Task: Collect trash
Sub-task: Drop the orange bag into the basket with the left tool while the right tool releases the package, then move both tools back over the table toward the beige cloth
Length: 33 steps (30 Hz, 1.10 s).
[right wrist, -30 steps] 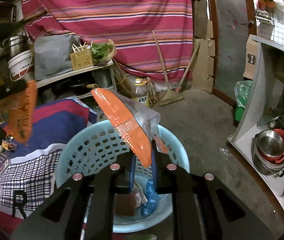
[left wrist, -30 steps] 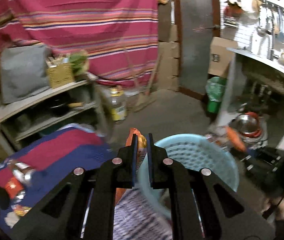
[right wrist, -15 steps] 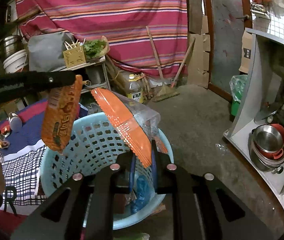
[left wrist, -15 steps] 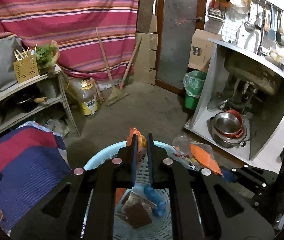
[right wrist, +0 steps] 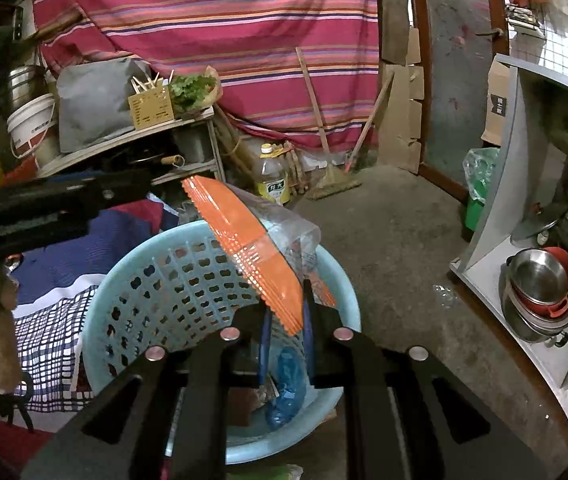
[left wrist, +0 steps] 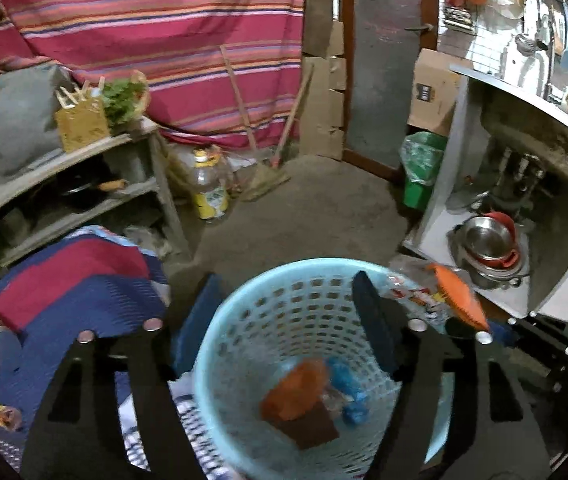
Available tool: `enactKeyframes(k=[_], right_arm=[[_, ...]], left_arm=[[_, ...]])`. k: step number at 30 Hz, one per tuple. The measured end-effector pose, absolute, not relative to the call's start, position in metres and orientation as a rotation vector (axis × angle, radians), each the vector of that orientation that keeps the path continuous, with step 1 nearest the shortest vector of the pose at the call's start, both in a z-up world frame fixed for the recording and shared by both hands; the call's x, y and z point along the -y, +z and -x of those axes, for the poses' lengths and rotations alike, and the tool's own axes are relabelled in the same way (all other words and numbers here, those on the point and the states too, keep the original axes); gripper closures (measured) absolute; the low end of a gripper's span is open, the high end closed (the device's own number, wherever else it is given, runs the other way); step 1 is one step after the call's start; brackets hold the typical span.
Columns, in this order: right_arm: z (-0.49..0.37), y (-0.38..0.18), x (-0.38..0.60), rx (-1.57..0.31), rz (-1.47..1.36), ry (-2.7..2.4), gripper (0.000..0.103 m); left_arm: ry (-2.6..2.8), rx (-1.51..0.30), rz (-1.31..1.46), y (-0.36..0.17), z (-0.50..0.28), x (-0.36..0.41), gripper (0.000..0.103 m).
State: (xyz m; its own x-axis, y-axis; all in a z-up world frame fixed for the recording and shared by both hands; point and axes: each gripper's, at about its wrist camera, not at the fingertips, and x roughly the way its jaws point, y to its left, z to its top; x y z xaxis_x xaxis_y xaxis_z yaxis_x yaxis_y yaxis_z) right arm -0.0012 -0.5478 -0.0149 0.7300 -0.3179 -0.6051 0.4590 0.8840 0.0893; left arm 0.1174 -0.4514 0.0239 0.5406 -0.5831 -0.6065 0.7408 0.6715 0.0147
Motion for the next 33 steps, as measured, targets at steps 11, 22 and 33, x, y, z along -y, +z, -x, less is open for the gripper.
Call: enactKeyframes(k=[11,22,33], right_arm=[[-0.035,-0.024,0.519,-0.646,-0.229,-0.392,0.088],[-0.042,-0.032,0.492,-0.669,-0.227,-0.459,0.030],[-0.059,-0.001,0.401,-0.565,-0.078,-0.383,0.017]], left_arm=[[-0.532,-0.508,-0.345,0.033,-0.124,0.330,0.006],[-0.224,-0.506,-0.346,0.032,-0.154,0.170,0.006],[-0.139,-0.630,-0.164,-0.013,-0.202,0.072,0.006]])
